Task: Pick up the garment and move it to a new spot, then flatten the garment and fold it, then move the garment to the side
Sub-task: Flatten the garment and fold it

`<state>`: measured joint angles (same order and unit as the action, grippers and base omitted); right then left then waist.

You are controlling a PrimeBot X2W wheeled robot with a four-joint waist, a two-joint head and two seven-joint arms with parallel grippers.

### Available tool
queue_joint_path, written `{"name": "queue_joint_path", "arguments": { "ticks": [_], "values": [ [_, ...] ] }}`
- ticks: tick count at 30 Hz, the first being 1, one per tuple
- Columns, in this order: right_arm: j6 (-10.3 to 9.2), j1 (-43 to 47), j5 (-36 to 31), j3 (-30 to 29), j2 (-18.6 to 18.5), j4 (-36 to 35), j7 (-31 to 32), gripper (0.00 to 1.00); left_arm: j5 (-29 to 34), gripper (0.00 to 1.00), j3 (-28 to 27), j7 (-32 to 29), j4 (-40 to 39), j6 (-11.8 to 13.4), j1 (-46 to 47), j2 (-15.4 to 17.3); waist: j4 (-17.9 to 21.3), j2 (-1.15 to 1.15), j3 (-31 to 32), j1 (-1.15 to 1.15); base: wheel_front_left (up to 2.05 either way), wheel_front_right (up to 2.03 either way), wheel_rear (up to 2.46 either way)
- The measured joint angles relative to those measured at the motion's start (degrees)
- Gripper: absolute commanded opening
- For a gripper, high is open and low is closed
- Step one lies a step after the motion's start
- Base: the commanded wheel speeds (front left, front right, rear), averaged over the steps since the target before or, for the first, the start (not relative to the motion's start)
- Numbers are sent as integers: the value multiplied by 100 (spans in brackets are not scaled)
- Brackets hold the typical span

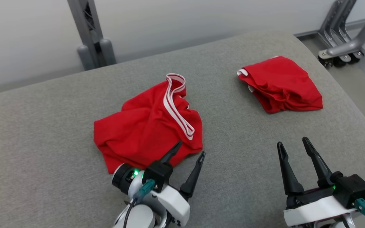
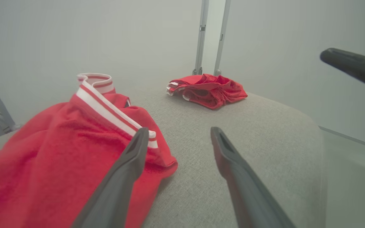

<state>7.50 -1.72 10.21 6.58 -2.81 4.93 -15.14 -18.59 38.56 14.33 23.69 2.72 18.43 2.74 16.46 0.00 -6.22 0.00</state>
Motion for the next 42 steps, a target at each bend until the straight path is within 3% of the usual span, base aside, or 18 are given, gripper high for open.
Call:
{"name": "queue_joint_path", "arguments": {
  "ticks": [8, 20, 21, 22, 23, 31, 37, 42],
  "values": [
    [0, -190, 70, 46, 2, -30, 0, 100, -399, 100, 323, -277, 902, 636, 833, 2, 312, 0, -402, 0, 0, 0, 0],
    [0, -331, 129, 90, 2, -23, 0, 100, -879, 100, 626, -179, 1673, 1031, 1425, -2, 511, 0, -648, 0, 0, 0, 0],
    [0, -346, 132, 92, 1, -23, 0, 100, -917, 73, 617, -158, 1734, 1045, 1467, 0, 519, 0, -649, 0, 0, 0, 0],
    [0, -355, 144, 100, 2, -23, 0, 100, -935, 27, 610, -124, 1797, 1045, 1496, 2, 523, 0, -644, 0, 0, 0, 0],
    [0, -357, 144, 102, 2, -22, 0, 100, -967, 0, 608, -109, 1846, 1044, 1512, 1, 524, 0, -633, 0, 0, 0, 0],
    [0, -327, 143, 107, 2, 46, 0, 100, -1344, 0, 599, 16, 1771, 788, 1594, 1, 495, 0, -456, 0, 0, 0, 0],
    [0, -296, 136, 186, 2, 100, 0, 100, -2007, 0, 530, 42, 1070, 457, 1776, 4, 488, 0, -271, 0, 0, 0, 0],
    [0, -288, 126, 247, 1, 141, 0, 100, -2384, 0, 537, 56, 517, 382, 2377, 4, 551, 0, -127, 0, 0, 0, 0]
  ]
}}
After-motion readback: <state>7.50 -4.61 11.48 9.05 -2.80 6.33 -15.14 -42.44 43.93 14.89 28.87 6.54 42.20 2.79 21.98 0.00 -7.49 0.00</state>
